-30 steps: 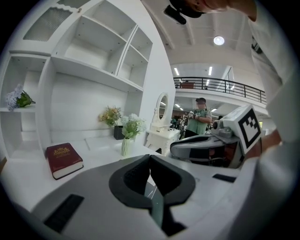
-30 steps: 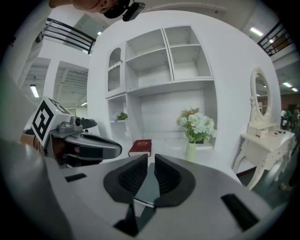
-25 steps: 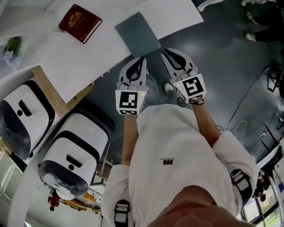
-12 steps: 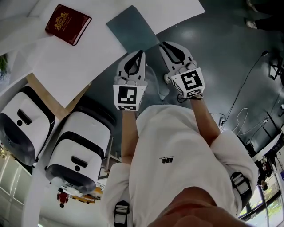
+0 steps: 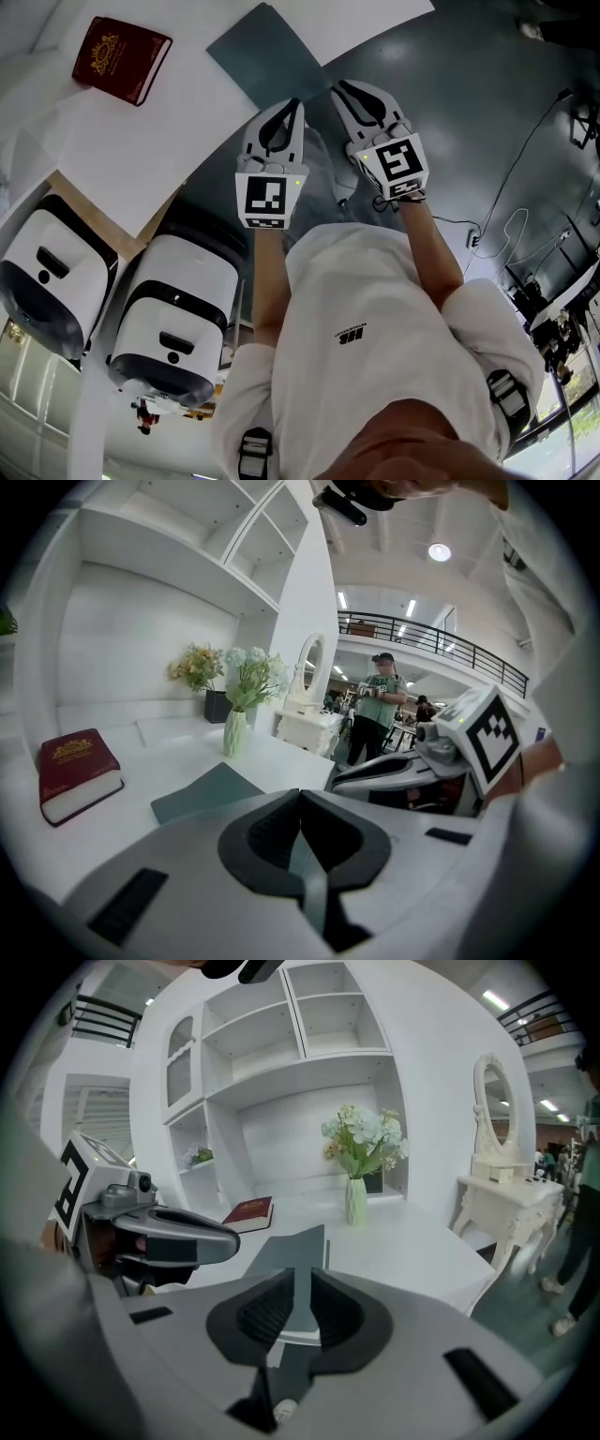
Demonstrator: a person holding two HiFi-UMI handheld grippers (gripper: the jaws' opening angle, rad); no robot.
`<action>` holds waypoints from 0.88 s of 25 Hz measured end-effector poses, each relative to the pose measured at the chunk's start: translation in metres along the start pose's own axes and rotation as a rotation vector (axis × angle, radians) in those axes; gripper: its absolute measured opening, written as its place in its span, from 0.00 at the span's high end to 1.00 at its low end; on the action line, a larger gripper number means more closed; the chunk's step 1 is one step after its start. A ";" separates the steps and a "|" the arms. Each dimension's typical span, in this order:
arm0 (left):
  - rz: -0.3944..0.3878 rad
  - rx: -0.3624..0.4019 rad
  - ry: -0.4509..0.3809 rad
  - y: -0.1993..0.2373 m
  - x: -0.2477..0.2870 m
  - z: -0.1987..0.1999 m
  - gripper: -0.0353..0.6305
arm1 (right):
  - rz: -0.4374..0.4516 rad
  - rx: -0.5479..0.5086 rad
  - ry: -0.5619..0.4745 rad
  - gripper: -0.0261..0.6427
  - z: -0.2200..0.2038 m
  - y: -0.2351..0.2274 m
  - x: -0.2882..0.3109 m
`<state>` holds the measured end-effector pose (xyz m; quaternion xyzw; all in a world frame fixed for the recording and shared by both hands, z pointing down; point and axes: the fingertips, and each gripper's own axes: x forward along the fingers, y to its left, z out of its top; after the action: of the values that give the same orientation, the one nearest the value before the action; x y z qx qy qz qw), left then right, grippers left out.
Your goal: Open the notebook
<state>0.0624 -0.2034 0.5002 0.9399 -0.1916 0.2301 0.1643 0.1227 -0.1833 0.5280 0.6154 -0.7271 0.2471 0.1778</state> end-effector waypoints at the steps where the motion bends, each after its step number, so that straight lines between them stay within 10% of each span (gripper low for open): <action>1: -0.005 -0.001 0.005 0.000 0.003 -0.002 0.95 | 0.001 0.007 0.004 0.91 -0.003 0.000 0.003; 22: -0.085 -0.013 0.081 -0.005 0.035 -0.038 0.95 | 0.020 0.163 0.103 0.79 -0.063 -0.008 0.044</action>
<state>0.0793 -0.1943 0.5483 0.9360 -0.1462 0.2594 0.1875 0.1200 -0.1835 0.6054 0.6071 -0.7005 0.3384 0.1619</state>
